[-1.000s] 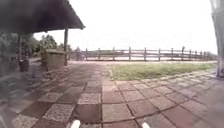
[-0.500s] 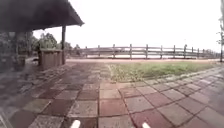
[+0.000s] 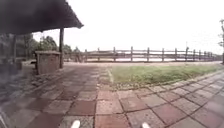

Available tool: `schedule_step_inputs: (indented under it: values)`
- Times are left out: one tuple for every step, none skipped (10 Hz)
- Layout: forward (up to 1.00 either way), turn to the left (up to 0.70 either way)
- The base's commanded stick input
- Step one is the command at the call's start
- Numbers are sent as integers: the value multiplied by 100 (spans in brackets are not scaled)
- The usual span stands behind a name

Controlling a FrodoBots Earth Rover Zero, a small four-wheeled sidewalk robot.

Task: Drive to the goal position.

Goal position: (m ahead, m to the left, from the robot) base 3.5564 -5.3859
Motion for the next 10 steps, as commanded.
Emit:
schedule_step_inputs:
  values:
    - [70,0]
    - [70,0]
    - [70,25]
    - [70,27]
    - [70,27]
    - [70,27]
    - [70,11]
    - [70,0]
    - [70,0]
    - [70,0]
